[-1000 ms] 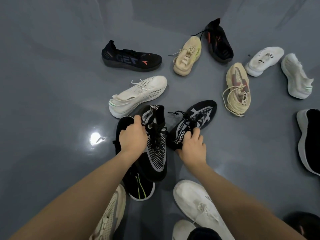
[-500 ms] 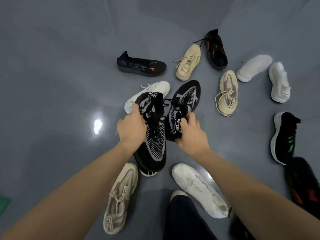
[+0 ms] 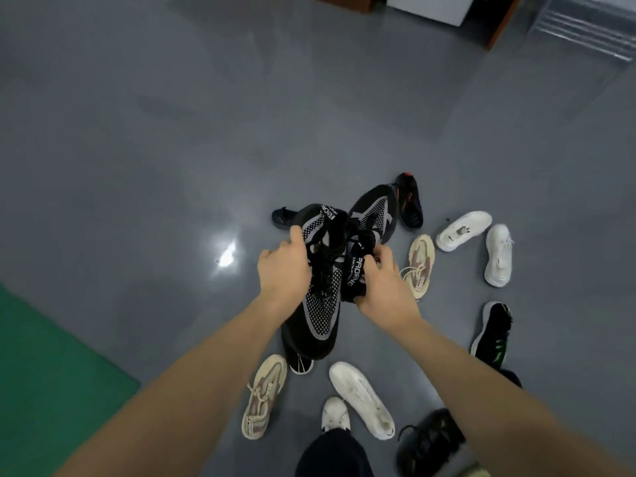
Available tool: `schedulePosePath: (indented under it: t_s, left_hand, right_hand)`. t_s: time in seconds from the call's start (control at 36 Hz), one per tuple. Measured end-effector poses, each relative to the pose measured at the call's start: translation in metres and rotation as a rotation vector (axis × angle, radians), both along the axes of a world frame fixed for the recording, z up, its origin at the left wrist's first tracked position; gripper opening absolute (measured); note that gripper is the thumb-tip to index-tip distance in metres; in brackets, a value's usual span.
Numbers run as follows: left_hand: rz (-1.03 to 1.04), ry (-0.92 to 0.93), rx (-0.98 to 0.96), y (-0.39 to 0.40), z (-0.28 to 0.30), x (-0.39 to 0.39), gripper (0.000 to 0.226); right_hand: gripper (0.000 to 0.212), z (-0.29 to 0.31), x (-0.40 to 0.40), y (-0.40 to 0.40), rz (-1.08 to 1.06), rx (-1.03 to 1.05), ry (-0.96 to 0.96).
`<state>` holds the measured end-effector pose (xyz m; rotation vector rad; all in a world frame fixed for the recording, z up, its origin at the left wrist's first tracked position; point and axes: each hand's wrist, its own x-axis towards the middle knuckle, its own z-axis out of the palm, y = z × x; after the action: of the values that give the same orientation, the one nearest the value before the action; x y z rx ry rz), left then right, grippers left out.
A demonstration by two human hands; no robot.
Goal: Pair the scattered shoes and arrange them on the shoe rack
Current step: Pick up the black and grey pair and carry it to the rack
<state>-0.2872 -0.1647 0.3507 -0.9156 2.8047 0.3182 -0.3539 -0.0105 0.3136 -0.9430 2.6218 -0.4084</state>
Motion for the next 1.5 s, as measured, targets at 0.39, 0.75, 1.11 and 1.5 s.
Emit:
schedulePosePath:
  t_s: [0.39,0.75,1.11,1.5]
  left_hand:
    - [0.116,0.090,0.057,0.001,0.178,-0.100,0.022]
    - [0.066,0.161,0.054,-0.013,0.209,-0.246,0.028]
    - [0.029,0.180,0.038,-0.045,0.234,-0.430,0.023]
    - [-0.041,0.218,0.005,-0.041,0.254,-0.614,0.025]
  right_hand:
    - [0.042,0.168,-0.104,0.006,0.087,0.035,0.128]
    - [0.040,0.209,-0.241,-0.002,0.087,0.109,0.219]
    - [0.039,0.237,-0.426,-0.034,0.092,0.097,0.271]
    - [0.043,0.249,-0.607,-0.028,0.033,0.061,0.290]
